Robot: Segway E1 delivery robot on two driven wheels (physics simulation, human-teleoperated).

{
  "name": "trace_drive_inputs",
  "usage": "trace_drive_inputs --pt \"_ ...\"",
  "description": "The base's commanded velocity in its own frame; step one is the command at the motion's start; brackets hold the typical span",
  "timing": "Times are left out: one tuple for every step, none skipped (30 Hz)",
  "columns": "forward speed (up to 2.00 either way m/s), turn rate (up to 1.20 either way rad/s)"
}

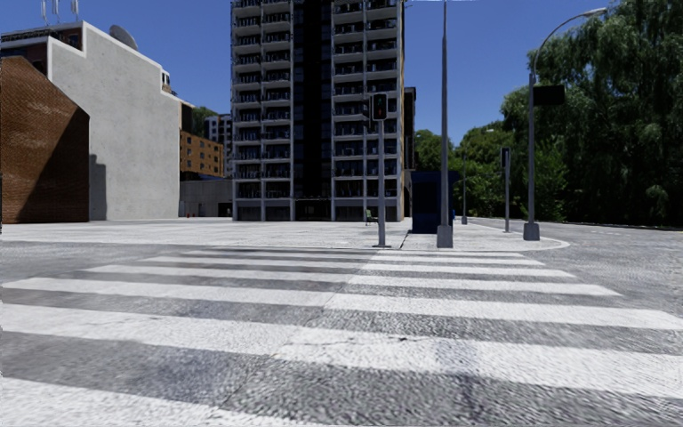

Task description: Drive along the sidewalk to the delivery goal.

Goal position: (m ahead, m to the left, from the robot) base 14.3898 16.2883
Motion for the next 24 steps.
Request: trace_drive_inputs --pt "0.25 -0.35" --pt "0.25 -0.26" --pt "0.25 -0.13" --pt "0.25 -0.13" --pt "0.25 0.0" --pt "0.25 0.0" --pt "0.25 0.0" --pt "0.25 0.0" --pt "0.25 0.0" --pt "0.25 0.0" --pt "0.25 0.0" --pt "0.26 0.0" --pt "0.26 0.0" --pt "0.26 0.0" --pt "0.27 0.0" --pt "0.3 0.0" --pt "0.36 0.0" --pt "0.36 0.0" --pt "0.42 0.0" --pt "0.44 0.0" --pt "0.45 0.0" --pt "0.45 0.0" --pt "0.48 0.0" --pt "0.49 0.0"
